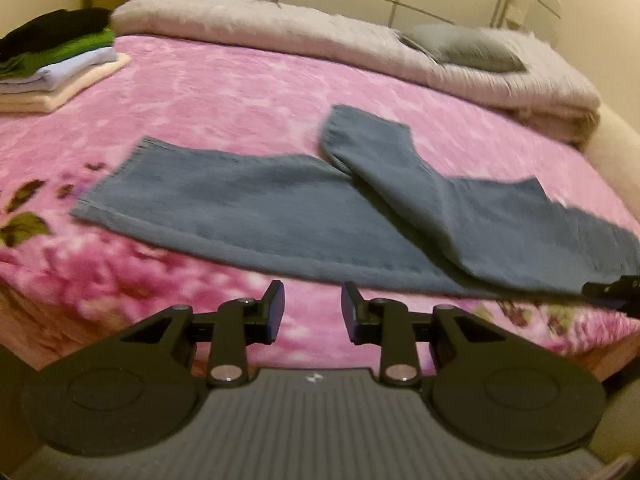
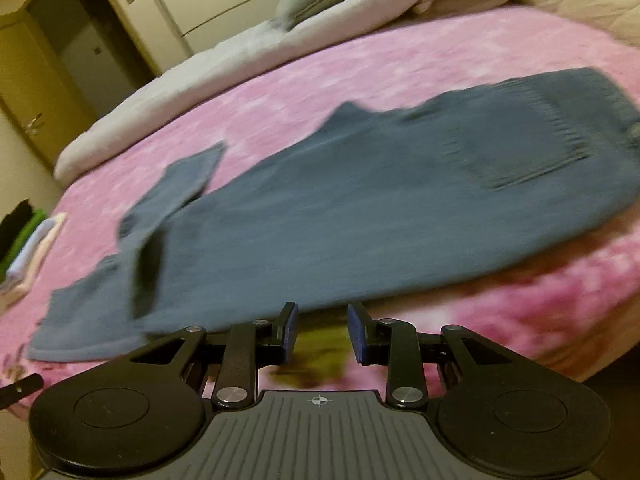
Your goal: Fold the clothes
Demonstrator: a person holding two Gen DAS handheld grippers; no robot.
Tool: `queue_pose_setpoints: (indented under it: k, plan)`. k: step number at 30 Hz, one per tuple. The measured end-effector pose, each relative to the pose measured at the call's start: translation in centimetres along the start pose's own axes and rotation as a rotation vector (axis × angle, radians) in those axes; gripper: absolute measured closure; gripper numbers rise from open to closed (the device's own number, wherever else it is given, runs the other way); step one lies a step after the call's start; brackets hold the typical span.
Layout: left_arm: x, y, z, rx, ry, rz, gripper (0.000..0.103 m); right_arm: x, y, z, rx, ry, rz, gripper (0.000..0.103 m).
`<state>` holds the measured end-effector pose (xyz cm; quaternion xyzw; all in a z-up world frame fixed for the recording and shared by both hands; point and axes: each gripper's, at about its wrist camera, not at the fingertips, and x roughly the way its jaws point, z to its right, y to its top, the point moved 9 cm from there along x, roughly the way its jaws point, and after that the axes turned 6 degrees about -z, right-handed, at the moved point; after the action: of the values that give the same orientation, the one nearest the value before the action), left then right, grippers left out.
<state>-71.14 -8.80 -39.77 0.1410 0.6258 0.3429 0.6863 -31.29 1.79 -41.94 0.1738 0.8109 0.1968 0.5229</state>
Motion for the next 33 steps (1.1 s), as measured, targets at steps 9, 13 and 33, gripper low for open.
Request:
queue_pose_setpoints:
  k: [9, 13, 33]
  plan:
    - [7.4, 6.4, -3.8, -0.033, -0.004, -0.066, 0.077, 7.0, 5.1, -4.7, -0.006, 0.054, -0.065, 0.072]
    - [12.8, 10.7, -2.4, 0.003, -0.048, -0.078, 0.077, 11.4, 9.2, -5.7, 0.020, 0.150, -0.080, 0.072]
    - [18.1, 16.9, -10.4, -0.175, -0.022, -0.053, 0.077, 26.4, 21.0, -14.8, -0.052, 0.390, -0.107, 0.103]
